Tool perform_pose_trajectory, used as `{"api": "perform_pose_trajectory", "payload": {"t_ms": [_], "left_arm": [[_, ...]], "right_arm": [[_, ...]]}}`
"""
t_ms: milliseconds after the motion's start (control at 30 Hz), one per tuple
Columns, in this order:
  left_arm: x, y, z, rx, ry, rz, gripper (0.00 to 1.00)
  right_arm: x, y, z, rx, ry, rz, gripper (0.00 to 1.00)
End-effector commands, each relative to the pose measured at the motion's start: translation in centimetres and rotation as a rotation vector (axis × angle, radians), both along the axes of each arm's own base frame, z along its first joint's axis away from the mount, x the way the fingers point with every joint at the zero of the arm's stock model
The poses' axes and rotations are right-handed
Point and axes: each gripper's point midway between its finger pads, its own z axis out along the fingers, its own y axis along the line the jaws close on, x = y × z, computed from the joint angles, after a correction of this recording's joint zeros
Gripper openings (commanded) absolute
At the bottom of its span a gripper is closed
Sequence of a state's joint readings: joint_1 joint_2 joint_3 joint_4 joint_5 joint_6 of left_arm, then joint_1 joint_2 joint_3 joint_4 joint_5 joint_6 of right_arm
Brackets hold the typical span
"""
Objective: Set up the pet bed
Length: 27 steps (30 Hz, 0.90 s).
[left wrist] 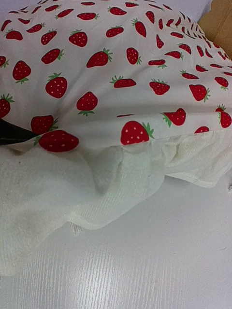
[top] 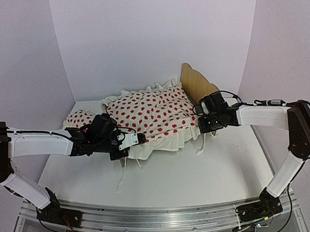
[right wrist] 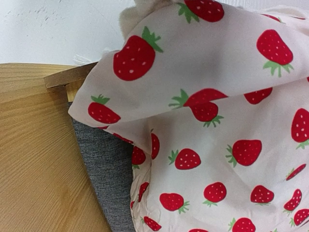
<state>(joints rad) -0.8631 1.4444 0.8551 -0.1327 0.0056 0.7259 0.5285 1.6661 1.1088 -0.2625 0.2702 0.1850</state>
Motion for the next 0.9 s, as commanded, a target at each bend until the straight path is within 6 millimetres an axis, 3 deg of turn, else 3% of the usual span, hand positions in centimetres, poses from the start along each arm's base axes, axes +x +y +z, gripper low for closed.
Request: {"api": "perform_pose_trajectory", "payload": {"t_ms": [0,67,200,333,467,600,700,867], "left_arm": [[-1.5,0.6,-1.9,0.058,0.086,-0.037,0.0],[-1.9,0.6,-2.0,0.06,0.094,-0.056,0.07],[-3.5,-0.3,0.3,0.016,0.138,-0.148,0.39],[-4.3,-1.4,4.6,-0.06,0.146,-0.204,0.57],[-4.1,-1.5,8.7,-0.144,0.18,-0.174,0.68],[0.6,0.8,11.3,-0.22,0.24,0.017,0.74],[5.2,3.4,12.3,-0.26,0.254,0.18,0.76],[14.2,8.3,11.3,-0.251,0.188,0.502,0.76]], "right_arm": [[-0.3,-1.9,-0.8,-0.035,0.046,-0.067,0.01],[-0.8,-2.3,-1.0,-0.056,0.072,-0.07,0.09],[-2.0,-1.7,0.9,-0.053,0.131,-0.008,0.26],[-3.7,-0.2,5.1,0.036,0.158,0.08,0.44],[-4.2,-0.6,9.9,0.059,0.091,0.092,0.62],[-1.5,-2.6,13.1,0.007,0.024,0.032,0.69],[1.4,-4.5,13.7,-0.05,0.003,-0.025,0.71],[6.3,-5.8,12.2,-0.111,0.013,-0.052,0.71]]}}
